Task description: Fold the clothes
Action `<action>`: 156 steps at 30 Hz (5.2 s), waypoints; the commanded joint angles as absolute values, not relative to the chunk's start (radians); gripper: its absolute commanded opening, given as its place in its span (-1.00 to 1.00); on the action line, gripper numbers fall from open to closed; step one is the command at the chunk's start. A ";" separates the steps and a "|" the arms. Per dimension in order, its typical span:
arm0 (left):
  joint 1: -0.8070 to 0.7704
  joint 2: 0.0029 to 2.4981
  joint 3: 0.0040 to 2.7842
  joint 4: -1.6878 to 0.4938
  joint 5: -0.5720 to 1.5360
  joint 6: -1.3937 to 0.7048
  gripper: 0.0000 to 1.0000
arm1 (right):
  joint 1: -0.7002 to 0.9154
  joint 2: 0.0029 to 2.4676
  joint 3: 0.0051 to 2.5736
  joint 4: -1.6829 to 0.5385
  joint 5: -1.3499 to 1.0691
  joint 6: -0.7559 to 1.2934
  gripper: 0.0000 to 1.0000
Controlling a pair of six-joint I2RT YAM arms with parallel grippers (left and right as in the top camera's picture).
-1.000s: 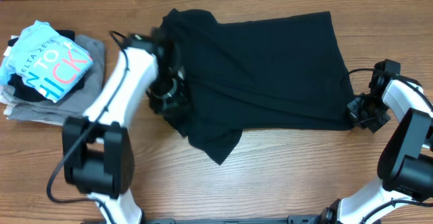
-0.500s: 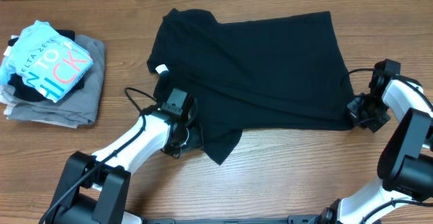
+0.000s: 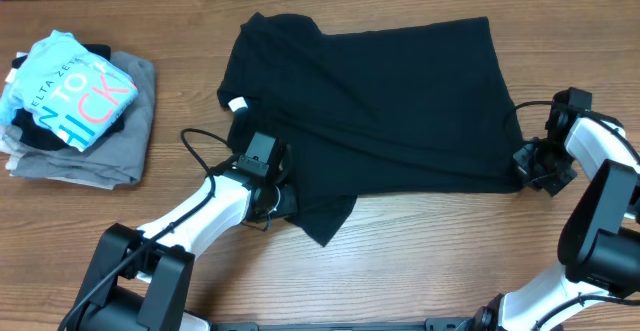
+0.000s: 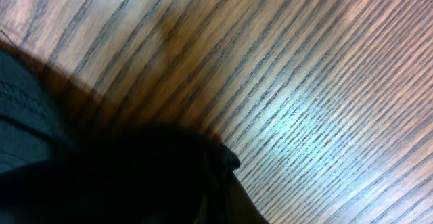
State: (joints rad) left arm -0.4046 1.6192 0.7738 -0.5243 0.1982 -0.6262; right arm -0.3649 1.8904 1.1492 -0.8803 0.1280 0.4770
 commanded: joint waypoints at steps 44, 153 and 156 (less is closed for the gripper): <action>-0.258 1.304 1.000 -1.290 0.338 -0.292 -0.69 | -0.428 1.618 1.114 -1.315 -0.050 0.351 -0.92; -0.173 1.517 0.977 -0.552 0.185 -0.464 -0.21 | -0.276 1.792 1.110 -0.672 -0.022 0.397 -0.24; -0.222 1.517 0.977 -0.551 0.184 -0.464 -0.10 | -0.276 1.792 1.096 -0.684 -0.023 0.397 -0.25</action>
